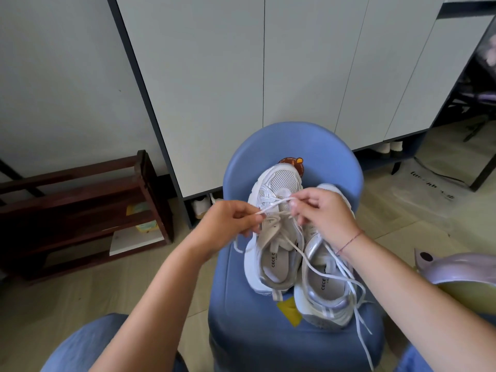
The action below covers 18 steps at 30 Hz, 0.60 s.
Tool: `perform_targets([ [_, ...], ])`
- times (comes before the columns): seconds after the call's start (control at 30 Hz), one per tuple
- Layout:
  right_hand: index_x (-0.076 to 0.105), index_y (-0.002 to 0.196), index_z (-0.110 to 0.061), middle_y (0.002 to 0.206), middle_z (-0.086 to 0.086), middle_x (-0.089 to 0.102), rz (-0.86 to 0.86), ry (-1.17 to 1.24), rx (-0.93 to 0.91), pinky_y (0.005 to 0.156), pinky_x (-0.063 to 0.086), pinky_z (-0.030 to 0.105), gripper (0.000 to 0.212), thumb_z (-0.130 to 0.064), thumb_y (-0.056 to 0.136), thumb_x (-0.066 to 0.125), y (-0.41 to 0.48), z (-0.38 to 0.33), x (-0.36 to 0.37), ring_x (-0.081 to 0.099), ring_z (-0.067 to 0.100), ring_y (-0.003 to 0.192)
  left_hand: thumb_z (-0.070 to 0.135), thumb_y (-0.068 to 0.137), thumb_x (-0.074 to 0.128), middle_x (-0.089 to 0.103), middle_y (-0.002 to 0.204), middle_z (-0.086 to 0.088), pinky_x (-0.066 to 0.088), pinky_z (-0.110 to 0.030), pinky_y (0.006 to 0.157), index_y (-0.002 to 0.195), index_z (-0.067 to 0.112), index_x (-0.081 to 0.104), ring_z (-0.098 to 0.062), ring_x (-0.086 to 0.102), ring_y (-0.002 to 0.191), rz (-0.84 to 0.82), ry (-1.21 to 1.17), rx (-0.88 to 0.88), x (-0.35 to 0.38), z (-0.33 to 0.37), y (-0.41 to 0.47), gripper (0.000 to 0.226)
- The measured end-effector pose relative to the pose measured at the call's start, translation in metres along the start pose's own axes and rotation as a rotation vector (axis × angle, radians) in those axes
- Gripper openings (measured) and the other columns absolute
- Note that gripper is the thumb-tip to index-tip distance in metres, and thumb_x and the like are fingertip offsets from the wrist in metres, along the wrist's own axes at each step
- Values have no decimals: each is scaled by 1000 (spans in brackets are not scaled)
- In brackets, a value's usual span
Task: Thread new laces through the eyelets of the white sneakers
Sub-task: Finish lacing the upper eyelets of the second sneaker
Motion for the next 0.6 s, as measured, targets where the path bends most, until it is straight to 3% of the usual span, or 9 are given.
perform_targets([
  [0.1, 65, 88, -5, 66, 1, 66, 103, 262, 163, 46, 43, 15, 12, -3, 92, 54, 2, 12, -12, 49, 5, 44, 19, 89, 65, 65, 63, -2, 45, -16, 60, 91, 5, 73, -11, 52, 54, -19, 22, -67, -21, -7, -4, 17],
  [0.23, 63, 82, -7, 64, 0, 67, 231, 479, 313, 52, 44, 16, 15, -4, 94, 53, 6, 25, -19, 55, 6, 51, 22, 94, 59, 59, 59, 0, 44, -16, 60, 89, 10, 75, -10, 50, 55, -66, 38, -141, -39, -15, -11, 21],
  [0.33, 63, 85, -10, 65, -4, 60, 353, 159, 215, 52, 42, 15, 7, -13, 91, 59, 5, 12, -28, 53, 7, 55, 25, 96, 54, 51, 55, 2, 36, -21, 58, 88, 11, 73, -9, 40, 48, -1, -40, -131, -32, -12, -9, 25],
  [0.4, 63, 75, -13, 53, -9, 53, 270, 10, 146, 48, 37, 17, 18, -22, 91, 60, -1, -4, -17, 46, 4, 45, 29, 97, 53, 47, 53, 4, 34, -22, 56, 88, 13, 73, -9, 36, 46, 46, -136, -107, -17, -6, -7, 27],
  [0.5, 68, 82, -7, 55, -4, 53, -43, 171, 234, 41, 31, 17, 29, -31, 93, 56, -14, -12, 21, 42, 7, 43, 34, 93, 55, 47, 52, 5, 32, -21, 54, 87, 13, 73, -10, 33, 47, 9, -222, -78, 10, 4, -5, 28],
  [0.6, 68, 91, 1, 57, -3, 55, -84, 294, 294, 41, 28, 15, 28, -26, 89, 61, -19, -9, 29, 38, 7, 47, 39, 91, 57, 48, 53, 4, 30, -17, 50, 91, 8, 72, -11, 33, 49, -96, -203, -49, 29, 13, -6, 34],
])
Point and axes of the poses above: each hand's wrist, its own y-axis towards the middle knuckle, its own x-axis out of the palm, z = x × y, the point moved 6 cm from there along y, towards the middle knuckle
